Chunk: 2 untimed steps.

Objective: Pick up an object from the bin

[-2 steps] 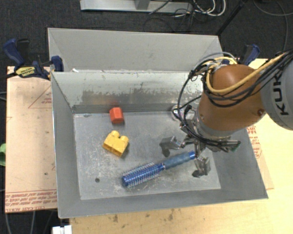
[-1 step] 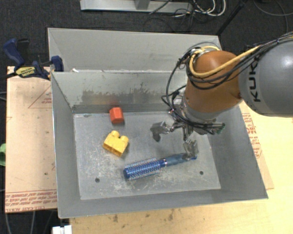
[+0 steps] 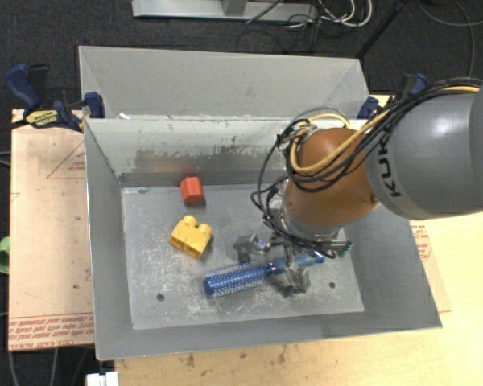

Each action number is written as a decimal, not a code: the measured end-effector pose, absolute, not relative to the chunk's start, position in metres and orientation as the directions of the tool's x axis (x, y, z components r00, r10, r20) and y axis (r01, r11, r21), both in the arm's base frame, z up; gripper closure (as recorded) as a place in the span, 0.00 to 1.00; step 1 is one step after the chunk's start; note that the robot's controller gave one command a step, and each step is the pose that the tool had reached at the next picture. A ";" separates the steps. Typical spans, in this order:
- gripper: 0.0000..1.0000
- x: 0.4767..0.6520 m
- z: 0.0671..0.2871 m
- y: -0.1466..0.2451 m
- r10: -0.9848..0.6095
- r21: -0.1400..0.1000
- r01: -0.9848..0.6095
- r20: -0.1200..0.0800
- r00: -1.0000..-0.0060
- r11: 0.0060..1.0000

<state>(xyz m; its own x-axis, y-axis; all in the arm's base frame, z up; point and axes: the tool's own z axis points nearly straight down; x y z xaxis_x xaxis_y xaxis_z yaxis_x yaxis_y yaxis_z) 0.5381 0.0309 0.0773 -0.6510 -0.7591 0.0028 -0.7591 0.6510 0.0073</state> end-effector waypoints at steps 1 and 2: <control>1.00 0.540 0.080 0.030 -0.758 0.002 -0.758 -0.002 -0.652 0.652; 1.00 0.556 0.208 0.019 -0.720 -0.007 -0.720 -0.009 -0.694 0.694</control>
Offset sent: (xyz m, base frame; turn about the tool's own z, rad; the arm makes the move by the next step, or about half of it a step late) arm 0.0000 0.0000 0.0000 0.0000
